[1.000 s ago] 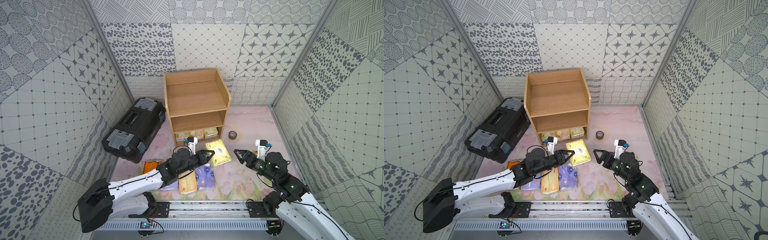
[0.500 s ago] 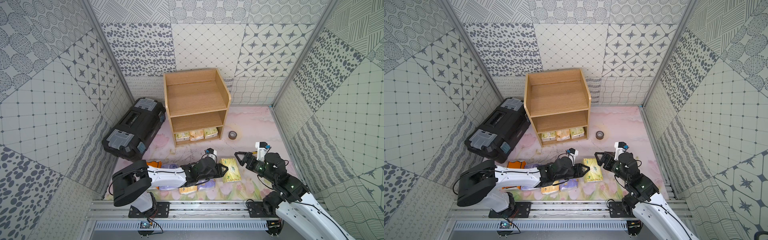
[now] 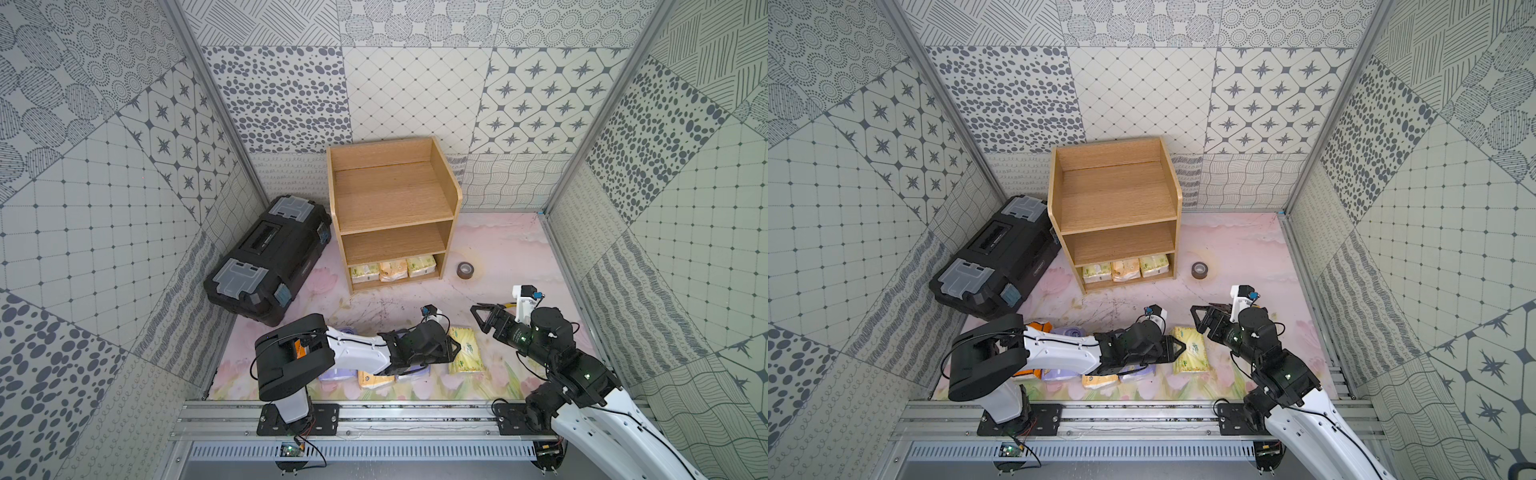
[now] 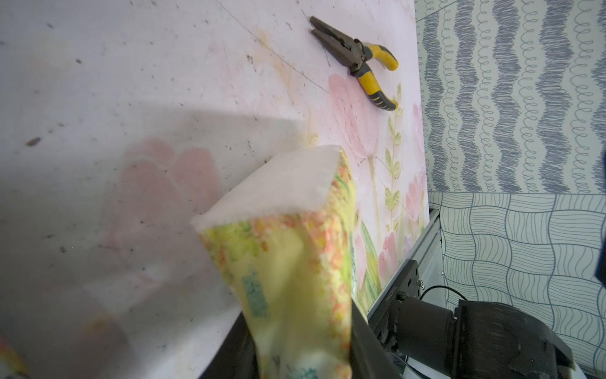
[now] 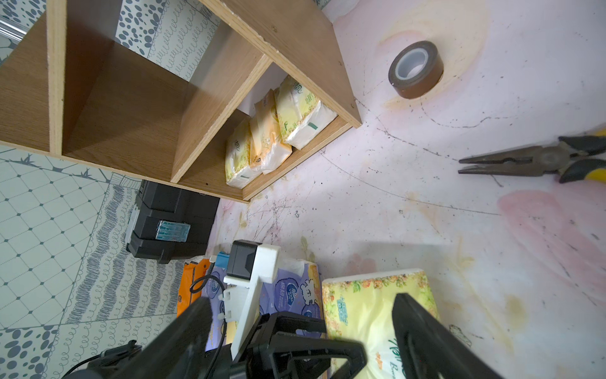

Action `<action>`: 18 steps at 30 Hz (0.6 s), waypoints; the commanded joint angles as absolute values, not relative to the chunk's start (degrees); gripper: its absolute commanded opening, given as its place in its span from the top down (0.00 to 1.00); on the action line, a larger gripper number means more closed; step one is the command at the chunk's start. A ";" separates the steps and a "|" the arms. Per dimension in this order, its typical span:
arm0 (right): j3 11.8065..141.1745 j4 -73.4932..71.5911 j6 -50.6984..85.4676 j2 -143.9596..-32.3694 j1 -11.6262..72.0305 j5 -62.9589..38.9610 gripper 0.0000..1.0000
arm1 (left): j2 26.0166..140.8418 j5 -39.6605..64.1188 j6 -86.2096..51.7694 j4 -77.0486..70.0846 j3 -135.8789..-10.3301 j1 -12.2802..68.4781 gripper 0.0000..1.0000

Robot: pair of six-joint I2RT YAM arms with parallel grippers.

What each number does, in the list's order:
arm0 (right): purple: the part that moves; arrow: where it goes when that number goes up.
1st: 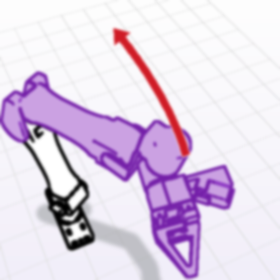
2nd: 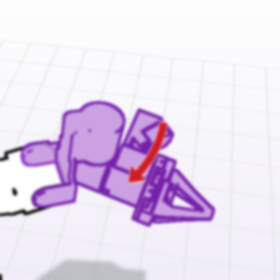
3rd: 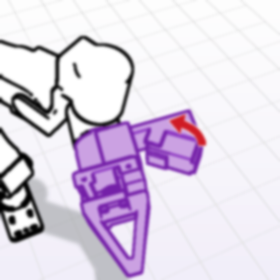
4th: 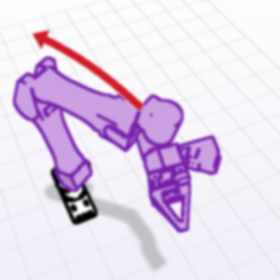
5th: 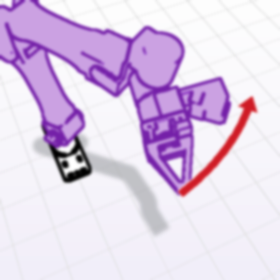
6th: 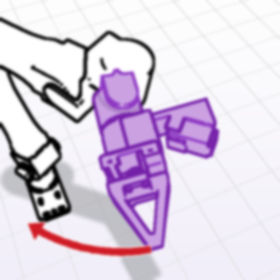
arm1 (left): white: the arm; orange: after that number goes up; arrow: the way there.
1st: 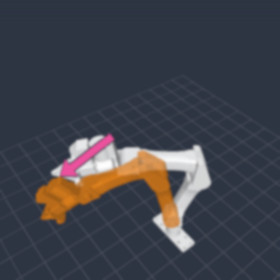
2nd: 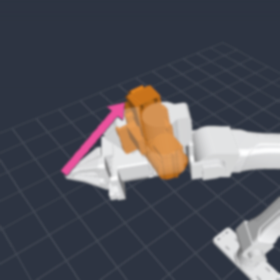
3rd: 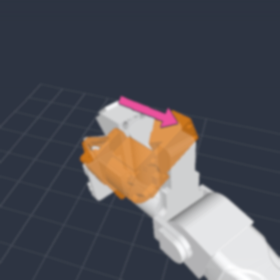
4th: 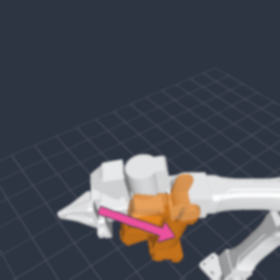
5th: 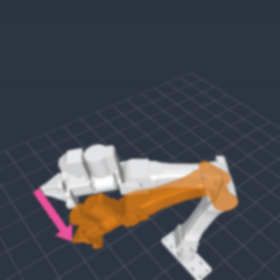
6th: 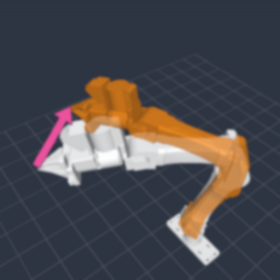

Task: Remove the tissue boxes from the shelf
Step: Place the box of tissues at the center of the board.

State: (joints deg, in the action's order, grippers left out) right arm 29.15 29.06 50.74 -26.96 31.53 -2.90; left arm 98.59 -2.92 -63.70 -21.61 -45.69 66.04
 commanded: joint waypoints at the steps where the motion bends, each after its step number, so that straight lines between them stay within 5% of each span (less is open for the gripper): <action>1: 28.61 27.97 50.55 -26.67 31.80 -2.29 0.10 | 97.03 -7.64 -61.56 -18.22 -46.72 66.53 0.67; 9: 25.75 26.61 51.19 -28.86 31.76 -2.82 0.10 | 90.78 -13.46 -61.39 -12.89 -45.79 67.30 0.28; 18: 21.98 24.11 53.59 -35.91 31.77 -6.18 0.19 | 78.33 -24.65 -64.09 -8.06 -41.10 68.12 0.16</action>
